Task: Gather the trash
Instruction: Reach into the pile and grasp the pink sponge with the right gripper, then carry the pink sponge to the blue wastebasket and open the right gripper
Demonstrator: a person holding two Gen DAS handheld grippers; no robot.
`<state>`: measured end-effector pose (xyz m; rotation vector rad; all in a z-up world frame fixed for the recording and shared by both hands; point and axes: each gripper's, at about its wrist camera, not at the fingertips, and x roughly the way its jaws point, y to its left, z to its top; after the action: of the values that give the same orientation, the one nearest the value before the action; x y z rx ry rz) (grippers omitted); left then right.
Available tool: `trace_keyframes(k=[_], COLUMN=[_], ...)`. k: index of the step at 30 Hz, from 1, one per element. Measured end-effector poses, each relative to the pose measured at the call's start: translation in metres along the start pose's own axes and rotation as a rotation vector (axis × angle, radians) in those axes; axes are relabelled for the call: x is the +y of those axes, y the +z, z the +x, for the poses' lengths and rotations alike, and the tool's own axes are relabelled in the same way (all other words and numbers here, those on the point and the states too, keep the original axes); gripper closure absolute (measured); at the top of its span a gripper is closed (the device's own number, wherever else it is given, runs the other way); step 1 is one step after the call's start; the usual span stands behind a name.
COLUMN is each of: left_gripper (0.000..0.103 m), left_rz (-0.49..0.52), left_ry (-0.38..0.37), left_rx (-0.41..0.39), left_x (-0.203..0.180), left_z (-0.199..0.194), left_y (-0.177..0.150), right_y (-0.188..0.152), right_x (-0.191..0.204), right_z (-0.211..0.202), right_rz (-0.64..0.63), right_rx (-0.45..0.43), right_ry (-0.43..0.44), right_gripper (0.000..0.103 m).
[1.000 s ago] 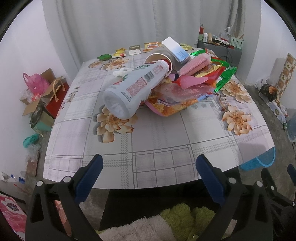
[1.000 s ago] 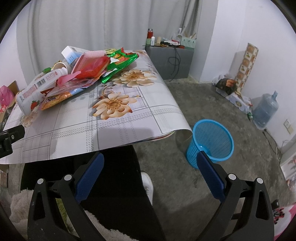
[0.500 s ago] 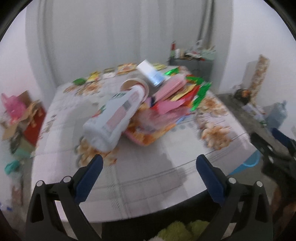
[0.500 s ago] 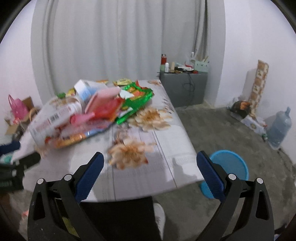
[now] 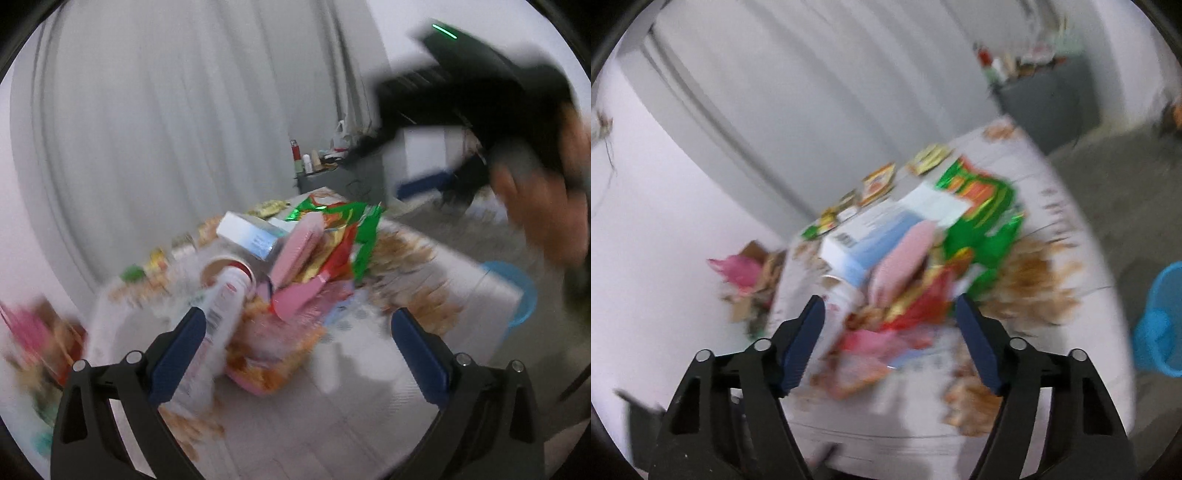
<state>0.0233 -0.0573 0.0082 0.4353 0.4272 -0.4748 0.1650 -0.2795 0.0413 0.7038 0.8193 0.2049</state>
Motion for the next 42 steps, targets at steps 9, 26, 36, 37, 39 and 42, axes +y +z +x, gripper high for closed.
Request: trace_keyframes(k=[9,26,36,37,39,42], left_gripper=[0.039,0.096,0.102,0.103,0.103,0.103], left_rz=[0.314,0.315,0.358,0.362,0.359,0.348], left_ry=[0.139,0.149,0.166,0.17,0.172,0.156], left_rx=[0.063,0.147,0.079,0.071,0.058,0.045], left_x=[-0.04,-0.037,-0.046,-0.047,-0.047,-0.048], left_z=[0.048,0.072,0.043,0.037,0.028,0.011], left_y=[-0.019,-0.027,-0.016,-0.014,-0.01,-0.002], right_y=[0.038,0.038,0.034,0.033,0.033,0.031], right_x=[-0.003,-0.039,-0.039,-0.039,-0.036,-0.033], right_z=[0.068,0.094,0.055,0.052,0.041,0.022], right_rz=[0.109,0.263,0.296,0.299,0.296,0.291], right_rx=[0.18,0.258,0.206,0.201,0.185,0.152], right_ry=[-0.007,-0.044,0.043,0.056,0.094,0.149], right_gripper=[0.044,0.072,0.074,0.074,0.074,0.074])
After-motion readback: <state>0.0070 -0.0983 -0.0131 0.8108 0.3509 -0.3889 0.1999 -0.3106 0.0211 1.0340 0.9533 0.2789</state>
